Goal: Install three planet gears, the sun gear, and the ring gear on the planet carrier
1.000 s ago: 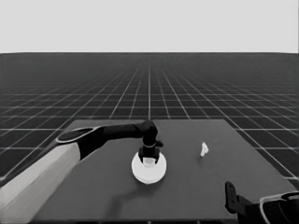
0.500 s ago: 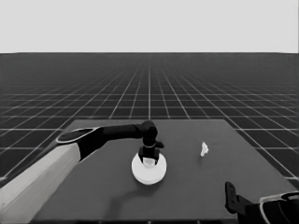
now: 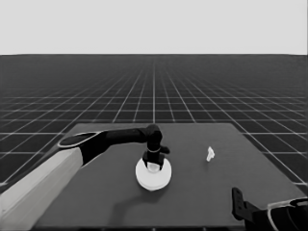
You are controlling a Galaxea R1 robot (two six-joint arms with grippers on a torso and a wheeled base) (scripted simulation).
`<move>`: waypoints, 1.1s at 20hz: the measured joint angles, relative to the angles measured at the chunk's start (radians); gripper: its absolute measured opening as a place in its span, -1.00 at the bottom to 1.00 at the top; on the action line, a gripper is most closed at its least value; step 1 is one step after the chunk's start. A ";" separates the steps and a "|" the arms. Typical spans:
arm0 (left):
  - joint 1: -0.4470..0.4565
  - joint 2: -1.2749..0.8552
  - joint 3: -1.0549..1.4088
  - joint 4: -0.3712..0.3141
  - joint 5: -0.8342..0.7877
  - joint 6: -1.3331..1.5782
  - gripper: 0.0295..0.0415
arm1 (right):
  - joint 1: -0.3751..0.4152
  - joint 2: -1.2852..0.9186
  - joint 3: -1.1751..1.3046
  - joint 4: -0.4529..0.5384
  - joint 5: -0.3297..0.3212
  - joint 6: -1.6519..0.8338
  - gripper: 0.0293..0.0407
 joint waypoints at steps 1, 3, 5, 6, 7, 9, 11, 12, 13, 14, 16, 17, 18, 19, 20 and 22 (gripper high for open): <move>0.000 0.000 0.000 0.000 0.000 0.009 -0.12 | 0.000 0.000 0.000 0.000 0.000 0.000 0.61; 0.000 0.000 0.000 0.000 0.000 0.026 -0.12 | 0.000 0.000 0.000 0.000 0.000 0.000 0.61; 0.000 0.000 0.000 0.000 0.000 0.044 -0.12 | 0.000 0.000 0.000 0.000 0.000 0.000 0.61; 0.000 0.000 0.000 0.000 0.000 0.052 -0.11 | 0.000 0.000 0.000 0.000 0.000 0.000 0.61; 0.000 0.000 0.000 0.000 0.000 0.061 -0.12 | 0.000 0.000 0.000 0.000 0.000 0.000 0.61; 0.000 0.000 0.000 0.000 0.000 0.079 -0.11 | 0.000 0.000 0.000 0.000 0.000 0.000 0.61; 0.000 0.000 0.000 0.000 0.000 0.096 -0.12 | 0.000 0.000 0.000 0.000 0.000 0.000 0.61; 0.000 0.000 0.000 0.000 0.000 0.105 -0.12 | 0.000 0.000 0.000 0.000 0.000 0.000 0.61; 0.000 0.000 0.000 0.000 0.000 0.113 -0.12 | 0.000 0.000 0.000 0.000 0.000 0.000 0.61; 0.000 0.000 0.000 0.000 0.000 0.122 -0.12 | 0.000 0.000 0.000 0.000 0.000 0.000 0.61; 0.000 0.000 0.000 0.000 0.000 0.140 -0.12 | 0.000 0.000 0.000 0.000 0.000 0.000 0.61; 0.000 0.000 0.000 0.000 0.000 0.148 -0.12 | 0.000 0.000 0.000 0.000 0.000 0.000 0.61; 0.000 0.000 0.000 0.000 0.000 0.157 -0.12 | 0.000 0.000 0.000 0.000 0.000 0.000 0.61; 0.000 0.000 0.000 0.000 0.000 0.166 -0.12 | 0.000 0.000 0.000 0.000 0.000 0.000 0.61; 0.000 0.000 0.000 0.000 0.000 0.174 -0.12 | 0.000 0.000 0.000 0.000 0.000 0.000 0.61; 0.000 0.000 0.000 0.000 0.000 0.192 -0.12 | 0.000 0.000 0.000 0.000 0.000 0.000 0.61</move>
